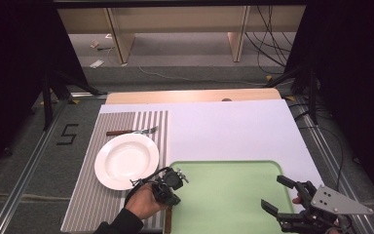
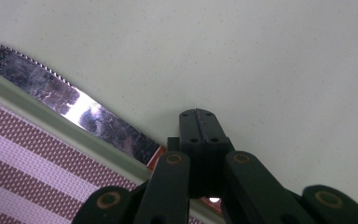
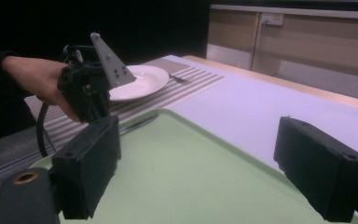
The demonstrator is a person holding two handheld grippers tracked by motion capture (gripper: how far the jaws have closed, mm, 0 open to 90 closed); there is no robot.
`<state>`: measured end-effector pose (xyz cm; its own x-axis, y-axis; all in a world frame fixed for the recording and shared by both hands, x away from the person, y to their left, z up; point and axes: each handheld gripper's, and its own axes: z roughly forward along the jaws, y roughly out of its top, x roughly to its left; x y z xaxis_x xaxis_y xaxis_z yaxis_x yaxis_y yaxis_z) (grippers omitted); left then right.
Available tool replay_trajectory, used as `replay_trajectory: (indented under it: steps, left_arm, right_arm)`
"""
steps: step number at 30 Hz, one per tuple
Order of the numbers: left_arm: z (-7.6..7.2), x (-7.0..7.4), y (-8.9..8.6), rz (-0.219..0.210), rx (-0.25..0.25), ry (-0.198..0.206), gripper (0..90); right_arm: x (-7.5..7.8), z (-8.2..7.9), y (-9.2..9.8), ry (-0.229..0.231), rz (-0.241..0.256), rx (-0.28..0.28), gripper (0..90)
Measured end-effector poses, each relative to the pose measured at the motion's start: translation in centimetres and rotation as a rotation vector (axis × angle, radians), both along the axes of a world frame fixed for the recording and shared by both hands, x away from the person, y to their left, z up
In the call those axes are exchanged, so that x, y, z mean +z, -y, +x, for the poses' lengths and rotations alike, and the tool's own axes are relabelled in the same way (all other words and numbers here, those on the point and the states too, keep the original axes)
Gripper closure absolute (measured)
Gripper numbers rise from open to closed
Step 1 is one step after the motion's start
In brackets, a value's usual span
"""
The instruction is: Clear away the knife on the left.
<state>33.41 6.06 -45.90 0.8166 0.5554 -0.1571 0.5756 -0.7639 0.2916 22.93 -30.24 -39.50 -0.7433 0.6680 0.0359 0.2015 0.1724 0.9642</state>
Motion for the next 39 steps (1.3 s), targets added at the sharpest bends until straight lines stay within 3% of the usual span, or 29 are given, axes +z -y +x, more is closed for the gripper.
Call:
replay_trajectory:
  steps: [2, 5, 6, 9, 17, 27, 34, 39]
  left_arm:
    - [0.1, 0.0, -0.1, -0.011, 0.000, -0.011, 87.5]
    - [0.0, 0.0, -0.1, -0.044, -0.002, -0.027, 67.4]
    - [0.0, 0.1, 0.0, -0.049, -0.001, -0.022, 67.4]
    - [-0.3, 0.5, 0.3, -0.077, -0.013, -0.007, 52.1]
    - [-1.7, 2.0, 0.4, -0.211, -0.060, 0.122, 23.7]
    - [-2.3, 3.7, -1.1, -0.401, -0.027, 0.271, 15.6]
    - [-2.9, 4.3, -1.9, -0.498, -0.022, 0.322, 15.2]
    - [-3.1, 4.6, -2.5, -0.565, -0.018, 0.337, 14.9]
  right_arm:
    - [0.0, 0.0, 0.0, 0.000, -0.001, 0.002, 15.7]
    - [0.0, 0.0, -0.1, 0.001, -0.003, 0.006, 15.7]
    - [0.0, 0.0, -0.1, 0.001, -0.003, 0.006, 15.7]
    - [0.0, 0.0, -0.1, -0.001, -0.001, 0.002, 15.7]
    - [0.1, -0.4, -0.3, 0.007, -0.010, 0.006, 15.7]
    - [0.1, -0.3, -0.4, 0.007, -0.009, 0.005, 15.7]
    - [0.1, -0.3, -0.4, 0.005, -0.011, 0.009, 15.7]
    - [0.1, -0.2, -0.4, 0.005, -0.010, 0.009, 15.7]
